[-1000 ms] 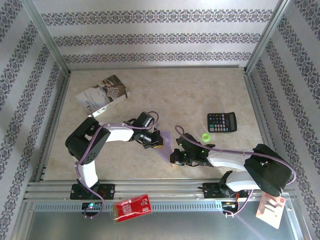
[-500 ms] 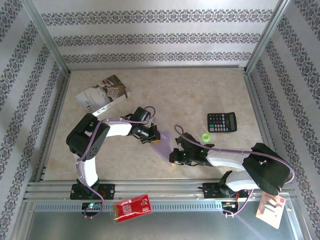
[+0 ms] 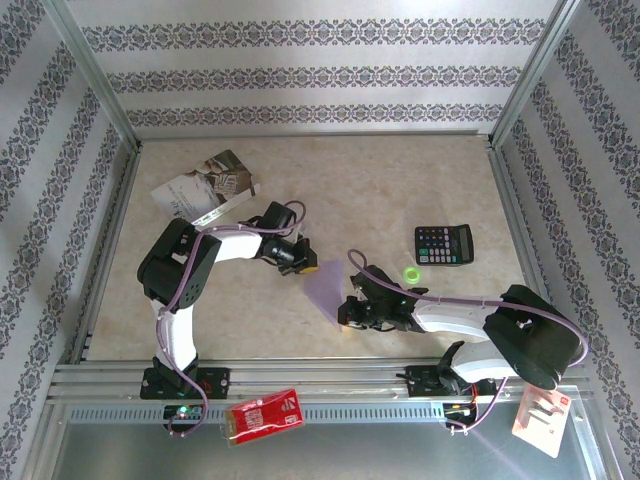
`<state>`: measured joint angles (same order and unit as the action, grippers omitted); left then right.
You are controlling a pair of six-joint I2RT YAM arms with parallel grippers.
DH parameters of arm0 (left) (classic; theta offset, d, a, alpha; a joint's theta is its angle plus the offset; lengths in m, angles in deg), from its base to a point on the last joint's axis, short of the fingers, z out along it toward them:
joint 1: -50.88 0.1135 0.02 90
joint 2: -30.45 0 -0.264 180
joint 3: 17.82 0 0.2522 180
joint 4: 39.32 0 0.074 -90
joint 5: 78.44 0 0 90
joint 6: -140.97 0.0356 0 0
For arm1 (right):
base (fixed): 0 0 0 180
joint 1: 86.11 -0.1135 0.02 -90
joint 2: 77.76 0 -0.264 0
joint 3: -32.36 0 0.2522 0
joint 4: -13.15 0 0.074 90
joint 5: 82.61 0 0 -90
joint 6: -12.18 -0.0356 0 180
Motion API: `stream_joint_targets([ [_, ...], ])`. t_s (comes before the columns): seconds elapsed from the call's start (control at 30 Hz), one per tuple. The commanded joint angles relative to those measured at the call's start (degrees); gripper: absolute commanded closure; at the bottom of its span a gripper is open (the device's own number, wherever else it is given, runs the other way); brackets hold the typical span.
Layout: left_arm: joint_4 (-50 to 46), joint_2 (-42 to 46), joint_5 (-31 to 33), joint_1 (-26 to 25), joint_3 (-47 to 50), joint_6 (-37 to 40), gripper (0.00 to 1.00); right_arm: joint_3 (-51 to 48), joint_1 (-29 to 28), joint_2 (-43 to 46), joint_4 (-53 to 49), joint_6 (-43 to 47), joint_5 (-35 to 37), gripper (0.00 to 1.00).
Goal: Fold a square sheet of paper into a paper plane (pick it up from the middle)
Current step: Fourth fold the wing at the center of the table.
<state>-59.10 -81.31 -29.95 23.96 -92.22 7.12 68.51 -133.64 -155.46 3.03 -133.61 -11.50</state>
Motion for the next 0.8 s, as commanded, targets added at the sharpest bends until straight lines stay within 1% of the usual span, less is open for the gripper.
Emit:
stream_joint_targets([
  [0.0, -1.08, -2.19, 5.56, 2.32, -1.91, 2.26, 0.94, -4.3, -0.9, -3.79, -15.19, 0.42, 3.88, 1.0],
  [0.2, -1.12, -3.97, 5.0, 4.2, -3.44, 2.98, 0.94, -4.4, -0.94, -3.59, -15.5, 0.39, 3.69, 1.0],
  [0.57, -2.3, -5.66, 4.71, 8.96, -8.04, 3.81, 0.89, -4.7, -0.91, -3.0, -15.94, 0.41, 3.61, 1.0],
  [0.67, -3.34, -4.08, 3.62, 9.69, -9.7, 3.88, 0.87, -3.79, -0.94, -1.94, -15.99, 1.8, 3.55, 1.0],
  [0.77, -2.47, 0.78, 3.2, 9.69, -8.42, 3.36, 0.82, -0.41, -0.99, 1.15, -16.63, 5.69, 2.94, 1.0],
])
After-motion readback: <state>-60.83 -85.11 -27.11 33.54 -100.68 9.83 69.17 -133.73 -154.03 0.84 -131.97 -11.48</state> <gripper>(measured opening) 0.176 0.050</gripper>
